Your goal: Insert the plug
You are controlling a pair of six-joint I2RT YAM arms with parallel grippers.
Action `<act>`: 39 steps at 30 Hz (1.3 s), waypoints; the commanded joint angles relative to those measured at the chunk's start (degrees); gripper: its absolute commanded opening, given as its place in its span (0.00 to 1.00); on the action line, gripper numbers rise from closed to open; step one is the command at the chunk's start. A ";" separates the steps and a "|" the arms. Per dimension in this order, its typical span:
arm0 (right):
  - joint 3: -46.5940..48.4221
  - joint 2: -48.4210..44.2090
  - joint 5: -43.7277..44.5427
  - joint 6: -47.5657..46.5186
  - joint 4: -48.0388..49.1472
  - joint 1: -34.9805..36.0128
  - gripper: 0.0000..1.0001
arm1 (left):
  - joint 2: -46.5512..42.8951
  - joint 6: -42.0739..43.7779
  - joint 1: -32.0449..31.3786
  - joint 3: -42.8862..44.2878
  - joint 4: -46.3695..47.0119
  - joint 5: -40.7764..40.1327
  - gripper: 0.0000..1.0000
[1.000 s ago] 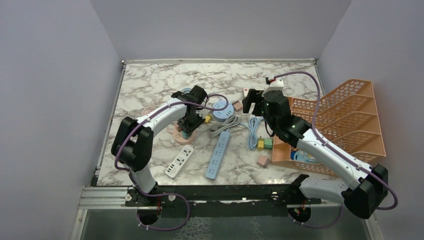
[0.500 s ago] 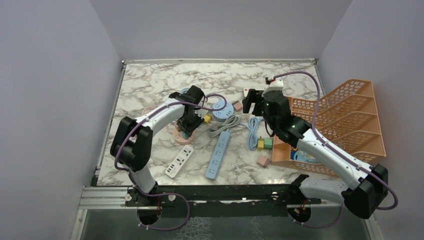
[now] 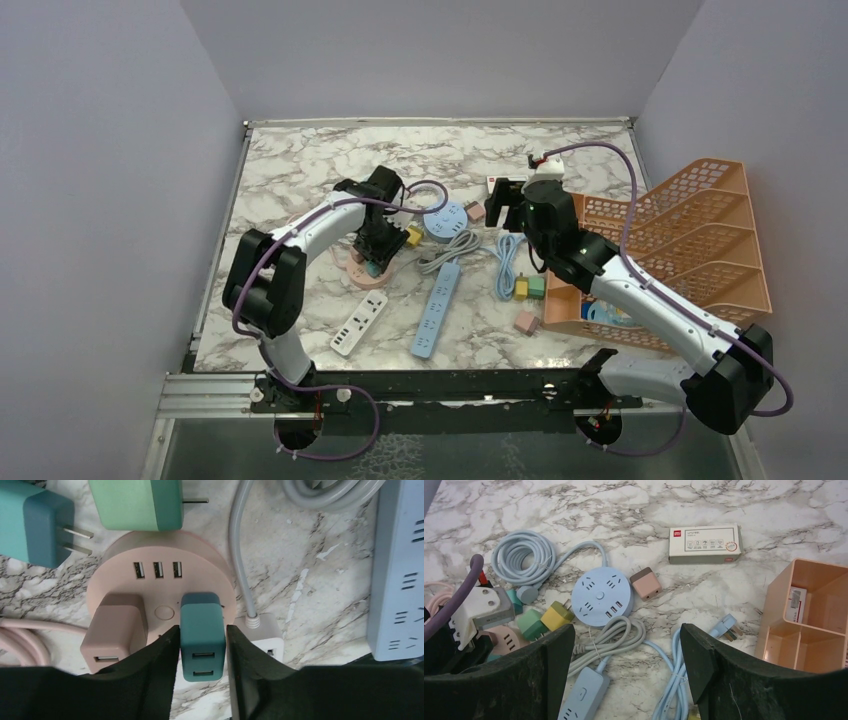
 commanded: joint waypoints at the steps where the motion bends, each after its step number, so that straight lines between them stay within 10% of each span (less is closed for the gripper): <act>1: 2.04 -0.55 2.40 -0.20 1.01 -0.09 0.77 | -0.55 -2.31 0.97 2.85 1.98 7.91 0.45; 15: 5.02 5.80 -12.06 0.11 0.76 -0.14 0.77 | -17.16 -12.95 8.41 7.71 10.94 10.10 0.62; 27: 22.09 31.84 -28.41 -2.50 -4.39 3.03 0.77 | -38.01 -39.73 9.29 -8.61 33.30 -13.38 0.69; 39: 33.73 48.57 -25.57 23.80 -14.52 4.74 0.72 | -46.50 -40.54 9.31 -14.63 36.17 -17.44 0.74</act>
